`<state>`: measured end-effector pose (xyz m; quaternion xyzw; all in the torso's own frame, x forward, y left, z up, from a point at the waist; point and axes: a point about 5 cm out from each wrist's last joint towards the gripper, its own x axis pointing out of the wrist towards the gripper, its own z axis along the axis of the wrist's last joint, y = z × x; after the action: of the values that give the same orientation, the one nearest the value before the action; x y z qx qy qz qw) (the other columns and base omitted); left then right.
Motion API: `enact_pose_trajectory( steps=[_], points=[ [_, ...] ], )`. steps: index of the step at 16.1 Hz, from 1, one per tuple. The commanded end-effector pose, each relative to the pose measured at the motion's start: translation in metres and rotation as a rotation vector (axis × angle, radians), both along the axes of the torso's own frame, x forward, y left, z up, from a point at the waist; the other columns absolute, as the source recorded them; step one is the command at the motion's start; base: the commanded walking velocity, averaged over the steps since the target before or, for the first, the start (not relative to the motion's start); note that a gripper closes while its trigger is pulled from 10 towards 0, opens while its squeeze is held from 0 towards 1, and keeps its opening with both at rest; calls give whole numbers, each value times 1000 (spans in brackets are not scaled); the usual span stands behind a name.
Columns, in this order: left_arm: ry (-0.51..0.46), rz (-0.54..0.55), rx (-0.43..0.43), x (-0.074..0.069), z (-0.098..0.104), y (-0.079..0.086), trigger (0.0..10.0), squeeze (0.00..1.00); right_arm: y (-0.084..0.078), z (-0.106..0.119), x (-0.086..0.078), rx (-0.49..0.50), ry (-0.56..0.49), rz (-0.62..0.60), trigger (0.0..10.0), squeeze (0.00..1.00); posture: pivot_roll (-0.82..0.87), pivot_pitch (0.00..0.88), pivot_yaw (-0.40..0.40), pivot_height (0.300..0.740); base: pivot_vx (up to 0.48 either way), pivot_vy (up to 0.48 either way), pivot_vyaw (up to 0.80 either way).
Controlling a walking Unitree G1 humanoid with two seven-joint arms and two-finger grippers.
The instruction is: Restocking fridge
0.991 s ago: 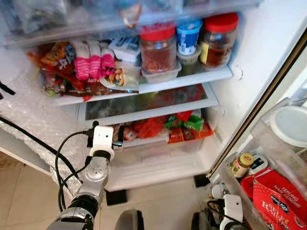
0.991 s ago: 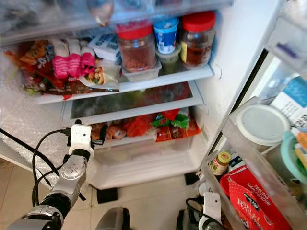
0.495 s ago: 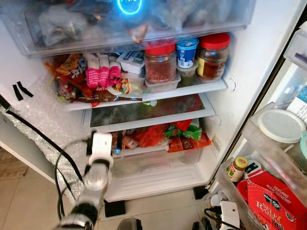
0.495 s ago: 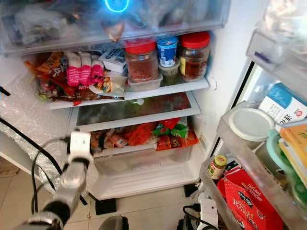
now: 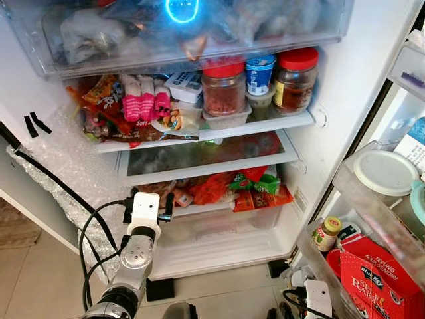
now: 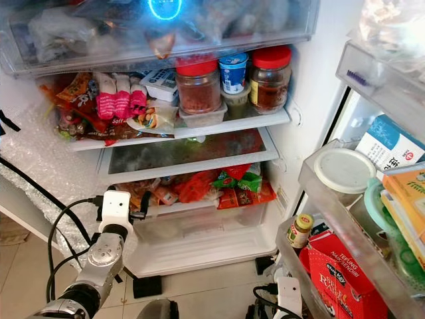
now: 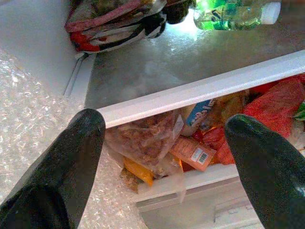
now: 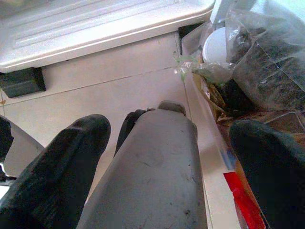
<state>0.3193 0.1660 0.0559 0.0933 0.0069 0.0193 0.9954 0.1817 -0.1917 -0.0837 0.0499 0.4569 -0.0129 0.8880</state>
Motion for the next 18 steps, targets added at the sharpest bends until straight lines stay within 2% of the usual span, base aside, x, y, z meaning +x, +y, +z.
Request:
enact_pose_trajectory(
  steps=[1,7,14,15,16,18],
  points=[
    [40,-9,6,-3,-7,0,10000,0,2,-5,-9,4,40,7,10000,0,38,24,45,645,-289,0,0],
    [52,-12,-2,-5,-10,1,10000,0,3,-6,-11,6,41,15,10000,0,39,17,43,645,-291,0,0],
    [69,-2,-17,-4,-10,5,10000,0,4,-5,-10,14,39,7,10000,0,43,48,56,645,-287,0,0],
    [84,5,-26,-4,-12,6,10000,0,4,-5,-9,15,39,8,10000,0,43,48,56,645,0,0,0],
    [147,18,-70,-7,-19,10,10000,0,4,-5,-9,17,38,8,10000,0,48,57,56,645,0,0,0],
    [237,28,-92,-12,-32,14,10000,0,4,-5,-8,18,37,10,10000,0,55,65,55,645,0,0,0]
  ],
)
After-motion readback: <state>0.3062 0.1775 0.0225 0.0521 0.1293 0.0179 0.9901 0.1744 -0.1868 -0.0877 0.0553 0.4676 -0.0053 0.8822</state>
